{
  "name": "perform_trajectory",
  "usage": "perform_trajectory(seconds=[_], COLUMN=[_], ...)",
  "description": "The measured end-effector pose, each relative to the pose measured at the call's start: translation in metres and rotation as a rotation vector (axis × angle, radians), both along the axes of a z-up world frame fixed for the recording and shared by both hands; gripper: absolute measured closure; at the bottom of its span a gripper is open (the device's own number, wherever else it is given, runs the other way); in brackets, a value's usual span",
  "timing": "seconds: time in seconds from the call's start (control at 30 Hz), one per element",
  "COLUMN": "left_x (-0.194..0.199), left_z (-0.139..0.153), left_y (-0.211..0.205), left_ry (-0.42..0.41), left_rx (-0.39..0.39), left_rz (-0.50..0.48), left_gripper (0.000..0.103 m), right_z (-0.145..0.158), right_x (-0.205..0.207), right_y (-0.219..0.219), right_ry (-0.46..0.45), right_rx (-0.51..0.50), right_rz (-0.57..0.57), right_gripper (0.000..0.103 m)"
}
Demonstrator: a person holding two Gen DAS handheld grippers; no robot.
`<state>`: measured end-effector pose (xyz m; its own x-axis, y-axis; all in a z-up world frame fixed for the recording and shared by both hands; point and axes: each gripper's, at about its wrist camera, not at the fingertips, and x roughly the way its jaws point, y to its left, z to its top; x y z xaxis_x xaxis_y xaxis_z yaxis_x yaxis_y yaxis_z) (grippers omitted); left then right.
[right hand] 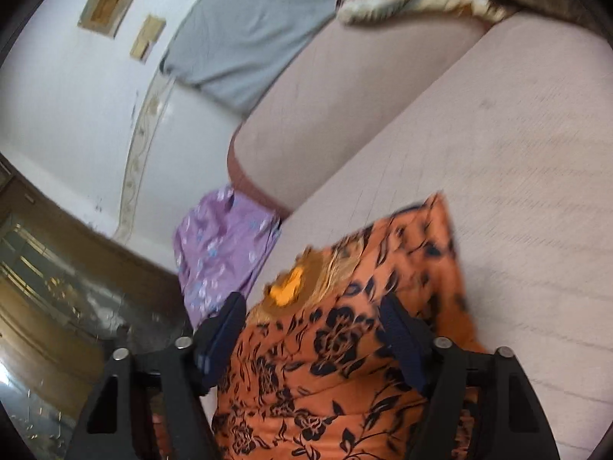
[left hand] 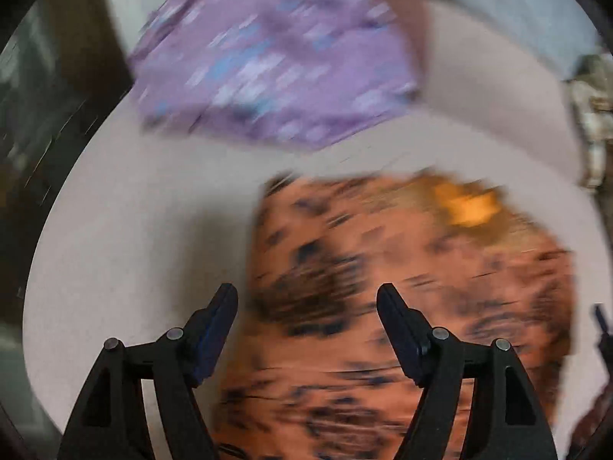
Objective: Fold small clothes
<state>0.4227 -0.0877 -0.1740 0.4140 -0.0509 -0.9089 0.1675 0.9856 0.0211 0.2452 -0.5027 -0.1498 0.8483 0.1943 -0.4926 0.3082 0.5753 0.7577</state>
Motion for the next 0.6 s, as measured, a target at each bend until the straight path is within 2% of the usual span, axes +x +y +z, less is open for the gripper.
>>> perform_trajectory(seconds=[0.1, 0.13, 0.2, 0.23, 0.3, 0.33, 0.4, 0.6], left_x=[0.009, 0.010, 0.006, 0.005, 0.001, -0.006, -0.023, -0.091], left_z=[-0.045, -0.058, -0.055, -0.053, -0.046, -0.040, -0.026, 0.000], left_y=[0.025, 0.030, 0.042, 0.044, 0.045, 0.047, 0.056, 0.122], left_ry=[0.082, 0.110, 0.069, 0.091, 0.119, 0.111, 0.087, 0.068], left_rx=[0.068, 0.071, 0.009, 0.006, 0.009, 0.008, -0.012, -0.082], left_rz=[0.053, 0.053, 0.081, 0.082, 0.052, 0.031, -0.009, -0.050], left_gripper=[0.027, 0.023, 0.019, 0.019, 0.019, 0.019, 0.019, 0.019], right_z=[-0.022, -0.032, -0.060, -0.066, -0.055, -0.049, -0.042, -0.018], right_x=[0.022, 0.029, 0.044, 0.047, 0.048, 0.048, 0.041, -0.005], right_y=[0.013, 0.016, 0.022, 0.023, 0.028, 0.032, 0.035, 0.039], right_ry=[0.091, 0.137, 0.302, 0.328, 0.328, 0.336, 0.310, 0.276], right_rx=[-0.011, -0.013, -0.027, -0.035, -0.094, -0.106, -0.100, -0.164], right_rz=[0.050, 0.062, 0.088, 0.095, 0.101, 0.121, 0.139, 0.103], right_gripper=[0.036, 0.036, 0.039, 0.041, 0.039, 0.035, 0.035, 0.029])
